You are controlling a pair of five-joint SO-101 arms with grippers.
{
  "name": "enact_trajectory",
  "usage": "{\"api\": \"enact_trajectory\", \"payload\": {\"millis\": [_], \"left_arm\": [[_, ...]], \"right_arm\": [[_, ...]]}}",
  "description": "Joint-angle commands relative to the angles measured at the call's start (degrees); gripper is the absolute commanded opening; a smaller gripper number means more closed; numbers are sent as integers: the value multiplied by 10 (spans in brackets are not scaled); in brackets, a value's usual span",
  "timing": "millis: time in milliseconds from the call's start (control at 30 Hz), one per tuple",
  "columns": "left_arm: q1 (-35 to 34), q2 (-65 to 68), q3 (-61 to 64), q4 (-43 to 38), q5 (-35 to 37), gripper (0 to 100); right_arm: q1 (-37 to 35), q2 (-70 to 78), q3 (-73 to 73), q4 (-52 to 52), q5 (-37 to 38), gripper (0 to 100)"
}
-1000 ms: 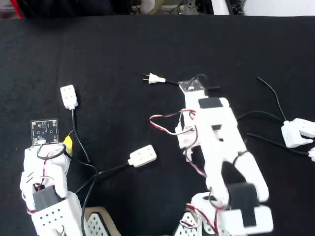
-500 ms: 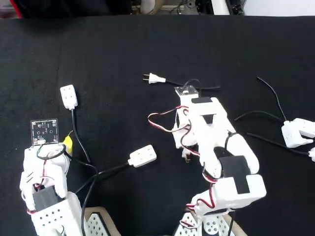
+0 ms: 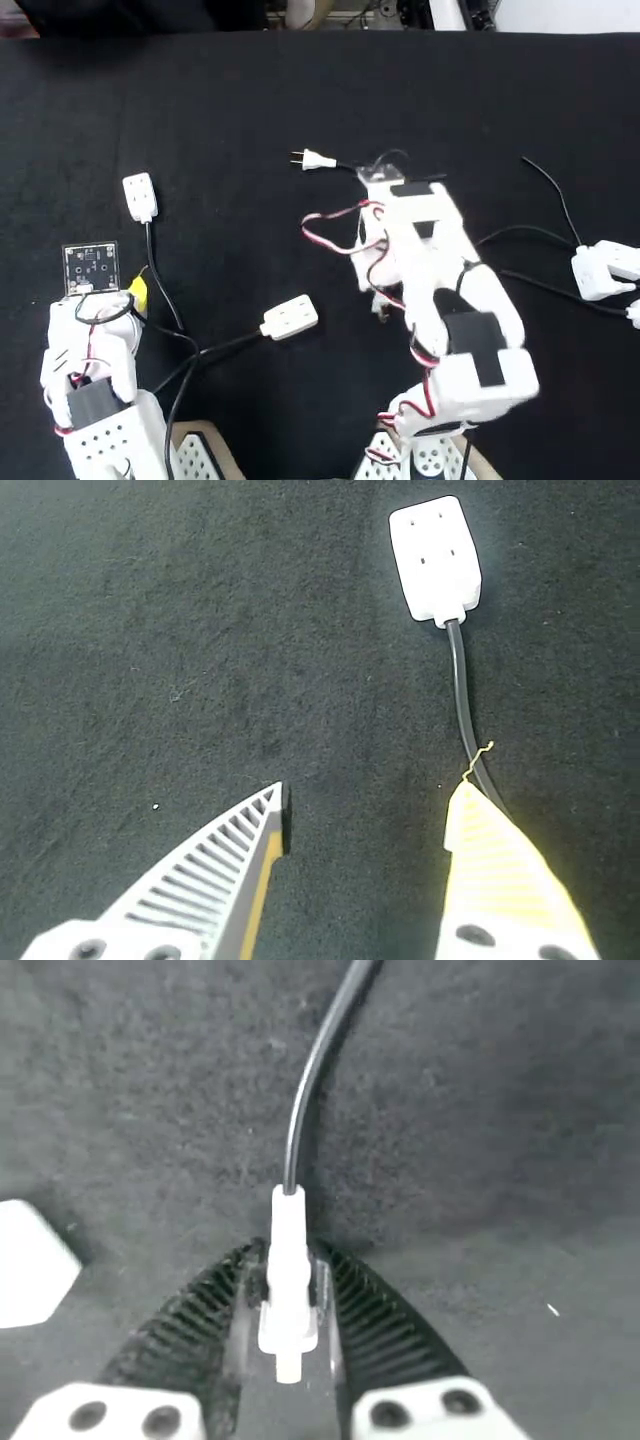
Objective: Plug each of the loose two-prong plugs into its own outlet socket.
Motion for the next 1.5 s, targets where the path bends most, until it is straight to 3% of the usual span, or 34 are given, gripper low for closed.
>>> {"api": "enact_trajectory", "payload": {"millis": [0, 100, 233, 567, 833, 1233, 1467], "left_arm": [[11, -4, 10, 4, -4, 260], [44, -4, 9, 15, -4, 260], [121, -4, -7, 28, -4, 260], [317, -5, -10, -47, 1, 260], [350, -5, -11, -120, 109, 264], [386, -5, -19, -118, 117, 263], [433, -5, -81, -57, 117, 260]], "right_arm": [[-1, -97, -50, 53, -4, 11], [-11, -199, -47, 63, -10, 11], [-67, -331, -11, 25, -76, 11], [-252, -575, 271, -343, -246, 11], [-331, -693, 450, -519, -292, 11], [-334, -754, 524, -599, -310, 11], [-292, -760, 549, -614, -312, 11]]}}
